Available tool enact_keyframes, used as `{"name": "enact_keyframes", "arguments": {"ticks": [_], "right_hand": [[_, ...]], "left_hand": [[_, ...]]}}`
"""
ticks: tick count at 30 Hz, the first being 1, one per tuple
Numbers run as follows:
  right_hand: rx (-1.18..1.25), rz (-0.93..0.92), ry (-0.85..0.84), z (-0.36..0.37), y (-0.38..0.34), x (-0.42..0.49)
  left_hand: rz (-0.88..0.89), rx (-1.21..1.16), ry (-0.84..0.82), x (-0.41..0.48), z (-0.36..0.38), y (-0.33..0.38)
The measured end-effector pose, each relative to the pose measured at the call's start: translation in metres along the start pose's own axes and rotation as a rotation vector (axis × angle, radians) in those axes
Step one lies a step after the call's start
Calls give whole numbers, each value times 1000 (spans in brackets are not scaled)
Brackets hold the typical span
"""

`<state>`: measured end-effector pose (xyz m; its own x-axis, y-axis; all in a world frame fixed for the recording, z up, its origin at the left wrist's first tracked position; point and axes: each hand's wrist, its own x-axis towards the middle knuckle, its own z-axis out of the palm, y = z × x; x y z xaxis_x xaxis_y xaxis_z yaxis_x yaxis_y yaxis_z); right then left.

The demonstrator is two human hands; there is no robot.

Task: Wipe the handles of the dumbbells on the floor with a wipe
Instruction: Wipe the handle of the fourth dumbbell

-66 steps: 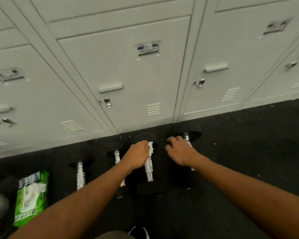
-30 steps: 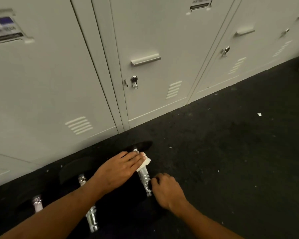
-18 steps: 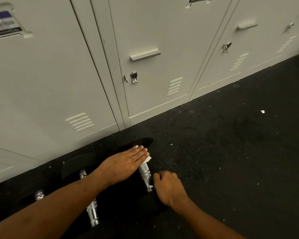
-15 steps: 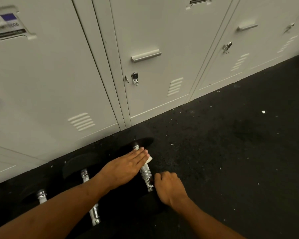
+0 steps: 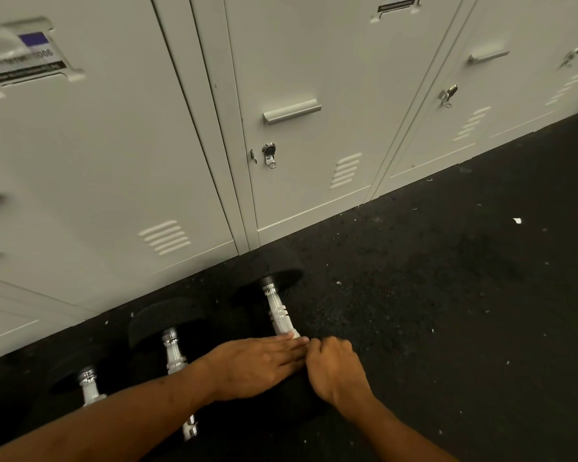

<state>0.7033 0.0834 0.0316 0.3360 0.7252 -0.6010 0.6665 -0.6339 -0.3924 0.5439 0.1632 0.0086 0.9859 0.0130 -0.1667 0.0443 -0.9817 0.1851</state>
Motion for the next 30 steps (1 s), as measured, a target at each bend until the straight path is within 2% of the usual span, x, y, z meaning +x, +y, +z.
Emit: {"name": "enact_keyframes", "arguments": {"ticks": [6, 9, 13, 18, 20, 22, 25, 30], "right_hand": [[-204, -171, -21, -5, -3, -7], [-184, -144, -24, -6, -3, -7], [-91, -86, -41, -9, -5, -7], [-14, -32, -60, -9, -5, -4], [5, -16, -72, -9, -7, -3], [-9, -26, -79, -10, -8, -5], [-40, -40, -92, -12, -10, -7], [-85, -29, -126, -10, -5, -4]], "left_hand": [[51, 98, -57, -7, 4, -16], [-23, 178, -9, -10, -2, -33], [-137, 250, -37, -5, -5, -46], [-324, 202, -49, 7, -14, -33], [-357, 166, 1, 7, -9, -20], [-331, 145, 73, 5, -3, -9], [-277, 115, 57, -2, -2, -2], [-52, 72, 20, -10, 1, 6]]}}
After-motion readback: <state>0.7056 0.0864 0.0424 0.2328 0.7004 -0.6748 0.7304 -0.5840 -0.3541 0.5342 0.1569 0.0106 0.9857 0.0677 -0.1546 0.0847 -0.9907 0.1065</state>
